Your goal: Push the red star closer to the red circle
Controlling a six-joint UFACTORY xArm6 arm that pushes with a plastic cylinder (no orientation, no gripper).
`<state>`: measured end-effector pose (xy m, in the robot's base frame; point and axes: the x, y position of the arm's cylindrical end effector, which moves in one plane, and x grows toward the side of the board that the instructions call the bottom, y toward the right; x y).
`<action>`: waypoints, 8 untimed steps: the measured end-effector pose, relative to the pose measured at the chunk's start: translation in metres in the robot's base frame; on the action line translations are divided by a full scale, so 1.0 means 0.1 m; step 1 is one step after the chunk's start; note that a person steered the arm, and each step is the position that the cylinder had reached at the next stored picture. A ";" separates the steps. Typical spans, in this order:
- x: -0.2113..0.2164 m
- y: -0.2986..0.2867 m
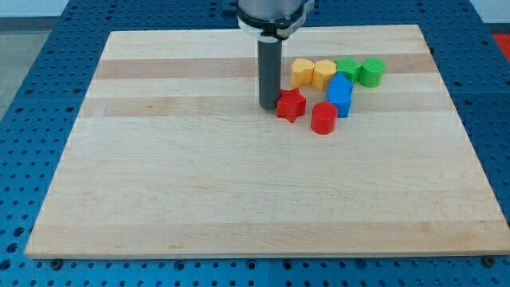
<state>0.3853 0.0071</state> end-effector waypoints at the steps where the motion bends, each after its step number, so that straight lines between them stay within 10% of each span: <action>1: 0.00 0.07; 8: 0.46 -0.02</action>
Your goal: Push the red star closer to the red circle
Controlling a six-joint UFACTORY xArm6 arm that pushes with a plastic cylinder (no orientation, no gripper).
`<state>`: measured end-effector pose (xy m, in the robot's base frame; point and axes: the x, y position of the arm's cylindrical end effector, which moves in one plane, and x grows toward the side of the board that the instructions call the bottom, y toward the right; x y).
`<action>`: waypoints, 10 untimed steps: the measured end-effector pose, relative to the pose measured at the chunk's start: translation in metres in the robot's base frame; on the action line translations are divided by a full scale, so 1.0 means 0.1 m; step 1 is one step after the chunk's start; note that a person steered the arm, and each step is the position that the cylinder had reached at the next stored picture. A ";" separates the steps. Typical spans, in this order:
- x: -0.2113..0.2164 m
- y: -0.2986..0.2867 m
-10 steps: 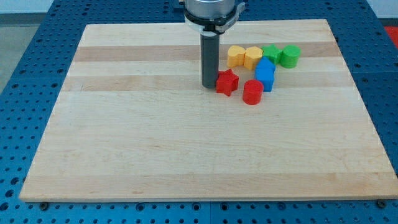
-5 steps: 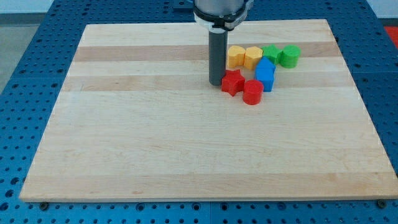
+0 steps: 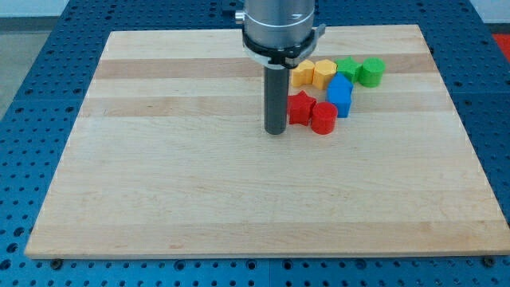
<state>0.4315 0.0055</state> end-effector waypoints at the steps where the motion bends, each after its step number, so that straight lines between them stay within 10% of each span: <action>1: -0.24 -0.29; 10: -0.44 0.34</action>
<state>0.3870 0.0400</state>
